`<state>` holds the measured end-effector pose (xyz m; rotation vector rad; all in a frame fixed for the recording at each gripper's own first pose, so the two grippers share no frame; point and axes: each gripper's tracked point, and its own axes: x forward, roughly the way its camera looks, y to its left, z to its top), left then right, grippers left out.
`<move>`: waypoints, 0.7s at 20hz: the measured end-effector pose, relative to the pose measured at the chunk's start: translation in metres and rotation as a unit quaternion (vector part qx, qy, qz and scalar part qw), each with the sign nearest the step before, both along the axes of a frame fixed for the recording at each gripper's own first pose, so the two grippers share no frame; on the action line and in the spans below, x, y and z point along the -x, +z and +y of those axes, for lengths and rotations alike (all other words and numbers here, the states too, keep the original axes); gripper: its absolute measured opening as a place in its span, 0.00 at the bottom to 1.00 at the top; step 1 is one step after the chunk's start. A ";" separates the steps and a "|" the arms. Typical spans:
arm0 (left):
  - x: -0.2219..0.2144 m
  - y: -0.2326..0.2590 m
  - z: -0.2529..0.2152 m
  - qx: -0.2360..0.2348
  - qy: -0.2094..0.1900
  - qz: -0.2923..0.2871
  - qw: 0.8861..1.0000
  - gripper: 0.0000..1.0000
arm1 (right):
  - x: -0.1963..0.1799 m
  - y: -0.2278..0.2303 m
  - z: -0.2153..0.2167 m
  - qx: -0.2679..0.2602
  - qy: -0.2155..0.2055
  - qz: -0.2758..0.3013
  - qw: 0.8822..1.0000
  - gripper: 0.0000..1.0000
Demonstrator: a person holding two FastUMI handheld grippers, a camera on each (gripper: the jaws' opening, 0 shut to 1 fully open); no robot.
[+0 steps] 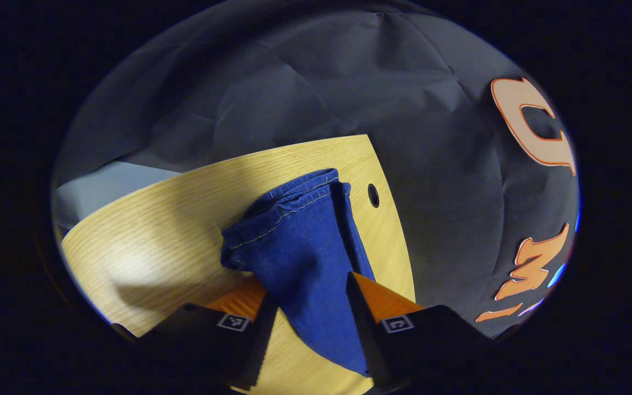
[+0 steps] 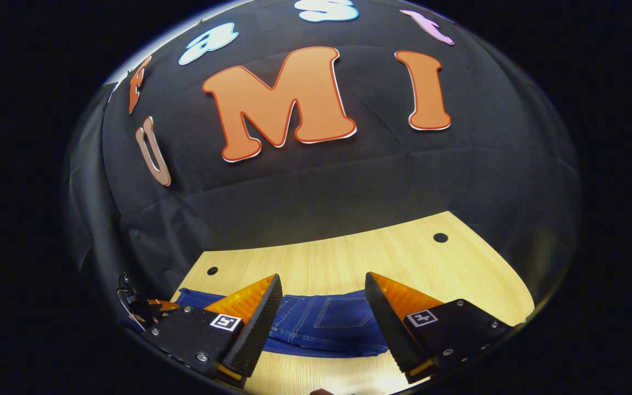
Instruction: Grasp the waist and the cuffs of the jeans and fold them to make the two legs overlap; first hold the waist and fold one-third of the jeans toward the cuffs, then hold the cuffs and fold the remaining one-third in the same direction to finish folding.
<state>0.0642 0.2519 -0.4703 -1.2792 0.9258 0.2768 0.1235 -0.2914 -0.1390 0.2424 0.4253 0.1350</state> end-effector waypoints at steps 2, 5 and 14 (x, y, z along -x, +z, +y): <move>0.002 -0.010 0.000 0.007 0.018 0.020 1.000 0.31 | 0.009 -0.001 -0.007 0.002 -0.010 0.004 1.000 0.94; -0.004 0.001 -0.004 0.003 0.020 -0.010 1.000 0.04 | 0.017 0.001 -0.019 0.001 -0.018 0.003 1.000 0.94; -0.013 0.097 -0.021 -0.078 -0.018 -0.088 0.993 0.04 | 0.007 0.018 -0.037 -0.007 0.008 -0.029 1.000 0.94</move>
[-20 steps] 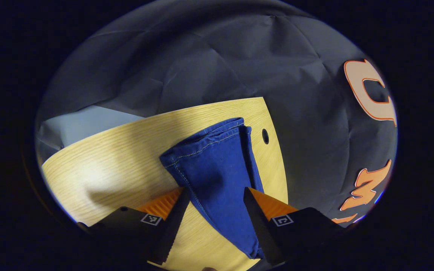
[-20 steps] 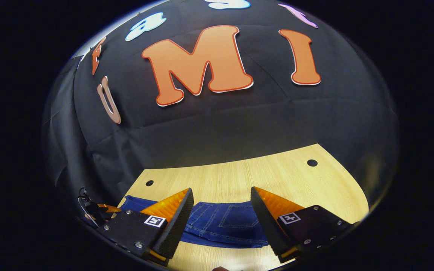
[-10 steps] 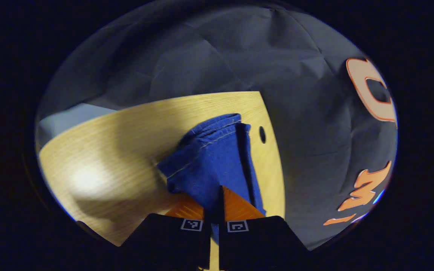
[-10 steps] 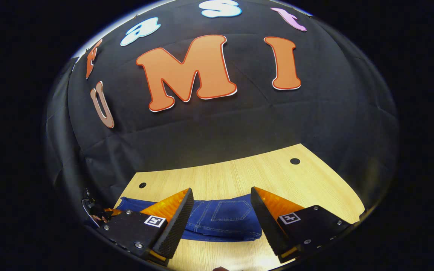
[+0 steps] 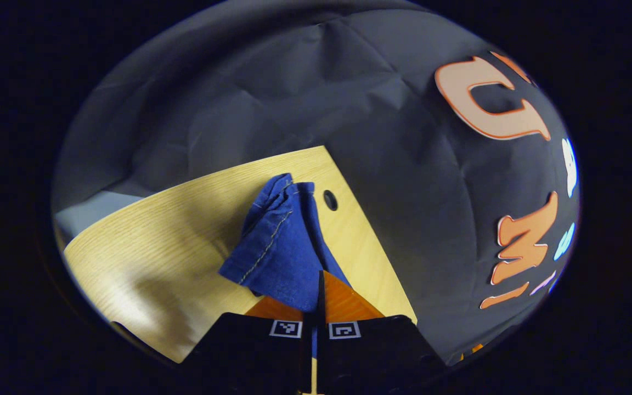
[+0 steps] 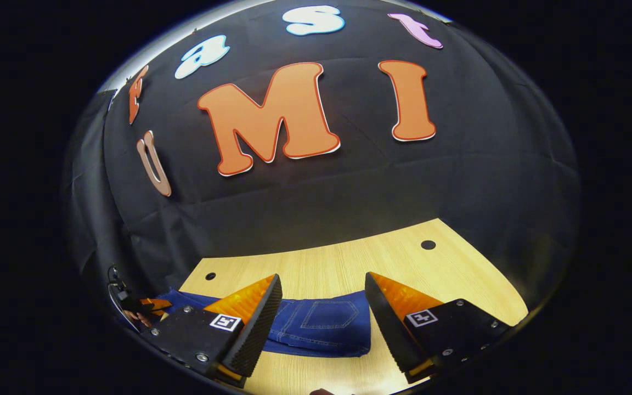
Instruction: Grasp the waist and the cuffs of the jeans and fold them to make the two legs overlap; first hold the waist and fold one-third of the jeans toward the cuffs, then hold the cuffs and fold the remaining one-third in the same direction to finish folding.
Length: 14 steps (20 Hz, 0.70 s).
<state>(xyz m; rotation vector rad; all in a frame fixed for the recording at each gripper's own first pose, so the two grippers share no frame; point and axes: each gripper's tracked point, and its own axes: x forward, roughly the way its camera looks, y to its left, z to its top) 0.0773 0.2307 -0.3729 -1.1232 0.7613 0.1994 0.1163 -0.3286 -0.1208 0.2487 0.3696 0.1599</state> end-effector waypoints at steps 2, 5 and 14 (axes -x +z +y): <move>0.001 0.024 -0.010 -0.024 -0.016 -0.022 0.999 0.04 | -0.001 0.002 -0.001 -0.002 0.010 -0.002 1.000 0.94; -0.001 0.069 -0.042 -0.052 -0.060 -0.056 0.995 0.04 | 0.002 0.006 -0.001 -0.021 0.031 -0.003 0.999 0.94; -0.027 0.168 -0.144 -0.138 -0.186 -0.141 0.962 0.04 | 0.000 0.019 -0.017 -0.035 0.052 -0.028 0.998 0.96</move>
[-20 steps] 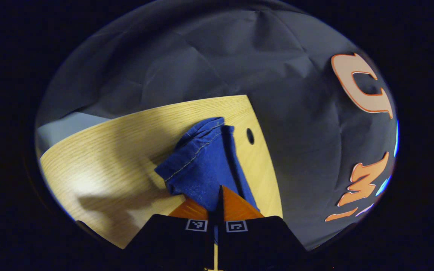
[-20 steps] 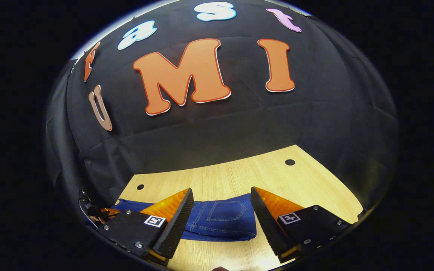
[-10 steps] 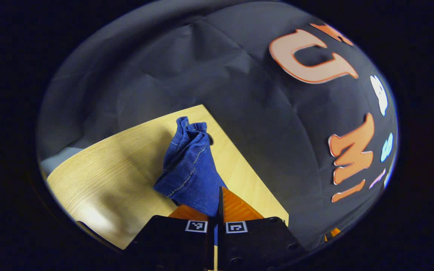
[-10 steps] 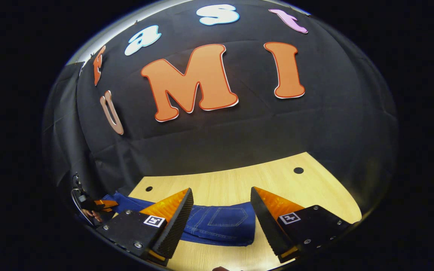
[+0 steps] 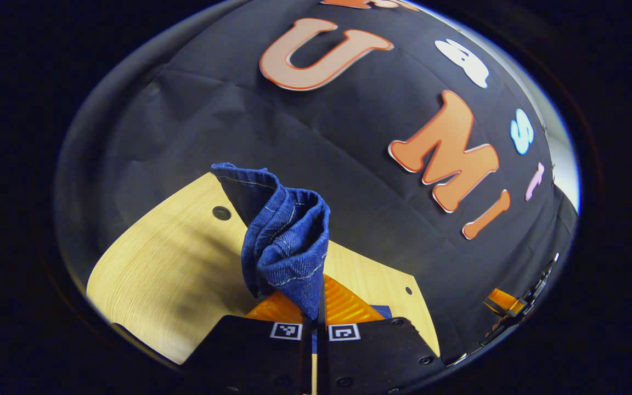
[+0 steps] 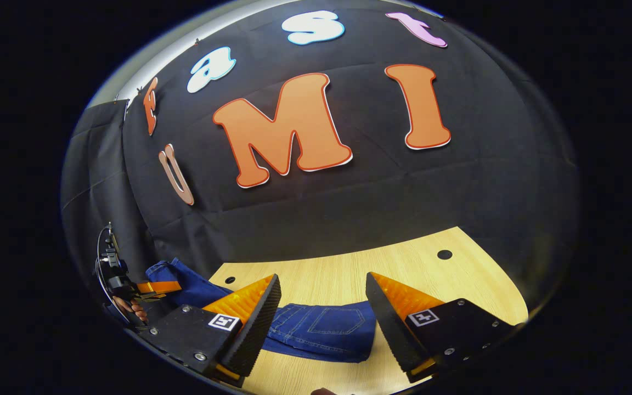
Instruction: Grasp the waist and the cuffs of the jeans and fold them to make the two legs overlap; first hold the waist and fold one-third of the jeans toward the cuffs, then hold the cuffs and fold the remaining one-third in the same direction to finish folding.
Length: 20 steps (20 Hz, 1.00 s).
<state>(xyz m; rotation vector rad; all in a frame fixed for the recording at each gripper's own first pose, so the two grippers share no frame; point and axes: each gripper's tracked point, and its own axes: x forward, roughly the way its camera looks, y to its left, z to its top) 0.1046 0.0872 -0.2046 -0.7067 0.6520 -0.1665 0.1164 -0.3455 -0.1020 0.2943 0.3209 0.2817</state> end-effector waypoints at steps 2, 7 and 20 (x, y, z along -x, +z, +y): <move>-0.005 0.012 -0.026 -0.007 -0.024 -0.007 1.000 0.03 | 0.000 0.001 -0.004 -0.006 0.003 -0.002 1.000 0.96; -0.021 0.033 -0.091 -0.029 -0.076 -0.024 0.996 0.04 | 0.000 0.001 -0.022 -0.017 0.002 -0.006 1.000 0.96; -0.041 0.008 -0.254 -0.130 -0.191 0.021 0.973 0.03 | -0.003 -0.008 -0.068 -0.022 -0.016 -0.002 1.000 0.96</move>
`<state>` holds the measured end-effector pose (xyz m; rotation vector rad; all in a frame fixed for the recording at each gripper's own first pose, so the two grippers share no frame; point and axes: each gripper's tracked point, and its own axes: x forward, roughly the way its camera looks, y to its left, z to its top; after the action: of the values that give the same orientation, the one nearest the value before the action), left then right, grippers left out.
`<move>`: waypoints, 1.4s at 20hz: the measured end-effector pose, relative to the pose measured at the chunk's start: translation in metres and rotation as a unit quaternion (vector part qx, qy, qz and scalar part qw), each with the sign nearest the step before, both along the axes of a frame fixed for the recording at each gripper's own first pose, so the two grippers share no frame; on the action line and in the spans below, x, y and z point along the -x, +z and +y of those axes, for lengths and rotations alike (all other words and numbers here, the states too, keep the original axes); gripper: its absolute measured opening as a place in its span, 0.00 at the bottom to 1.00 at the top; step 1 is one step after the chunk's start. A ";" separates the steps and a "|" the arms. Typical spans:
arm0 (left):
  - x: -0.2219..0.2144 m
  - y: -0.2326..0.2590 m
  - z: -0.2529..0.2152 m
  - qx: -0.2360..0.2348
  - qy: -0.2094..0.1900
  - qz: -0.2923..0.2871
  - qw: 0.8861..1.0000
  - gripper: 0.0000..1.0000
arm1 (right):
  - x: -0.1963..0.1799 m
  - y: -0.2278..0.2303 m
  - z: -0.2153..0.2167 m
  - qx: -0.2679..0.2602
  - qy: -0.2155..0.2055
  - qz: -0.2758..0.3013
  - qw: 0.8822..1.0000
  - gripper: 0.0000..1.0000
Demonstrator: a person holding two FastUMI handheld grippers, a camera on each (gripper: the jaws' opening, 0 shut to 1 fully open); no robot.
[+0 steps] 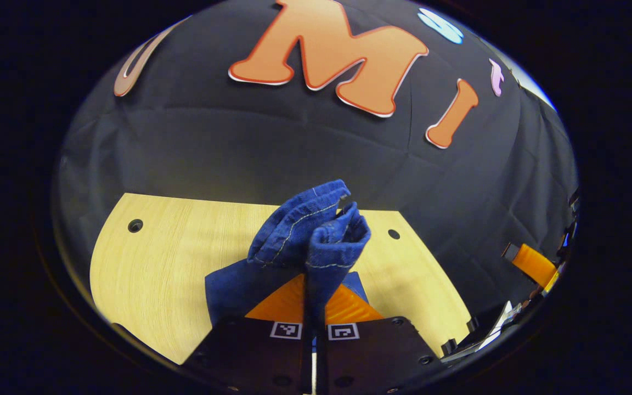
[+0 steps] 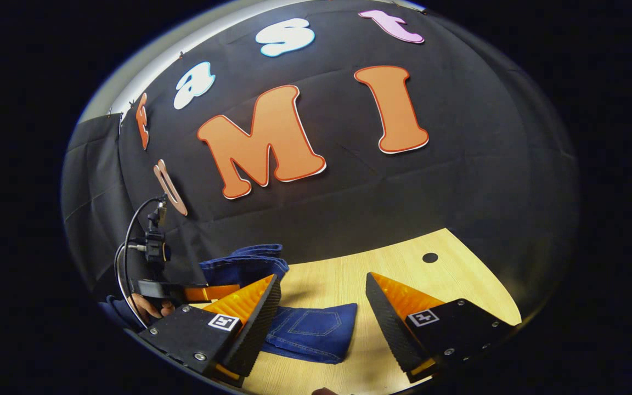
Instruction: Grasp the waist and the cuffs of the jeans and fold them to make the two legs overlap; first hold the waist and fold one-third of the jeans toward the cuffs, then hold the cuffs and fold the remaining one-third in the same direction to finish folding.
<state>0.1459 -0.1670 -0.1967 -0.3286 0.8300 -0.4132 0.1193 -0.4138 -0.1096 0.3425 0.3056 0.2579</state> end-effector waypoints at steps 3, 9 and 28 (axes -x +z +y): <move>0.010 -0.001 -0.024 -0.013 -0.032 0.005 0.999 0.05 | -0.002 0.000 -0.007 -0.002 -0.002 -0.002 1.000 0.96; 0.026 0.063 -0.070 0.022 -0.097 -0.073 0.992 0.59 | -0.008 -0.005 -0.013 -0.001 -0.003 -0.002 1.000 0.96; 0.054 0.160 0.096 -0.046 0.116 -0.277 0.953 0.97 | -0.005 0.073 0.046 0.081 -0.032 -0.175 0.981 0.96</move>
<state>0.0915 -0.0710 -0.0363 -0.2023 0.2538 -0.2256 0.1244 -0.3677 -0.0369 0.1416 -0.0313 0.2244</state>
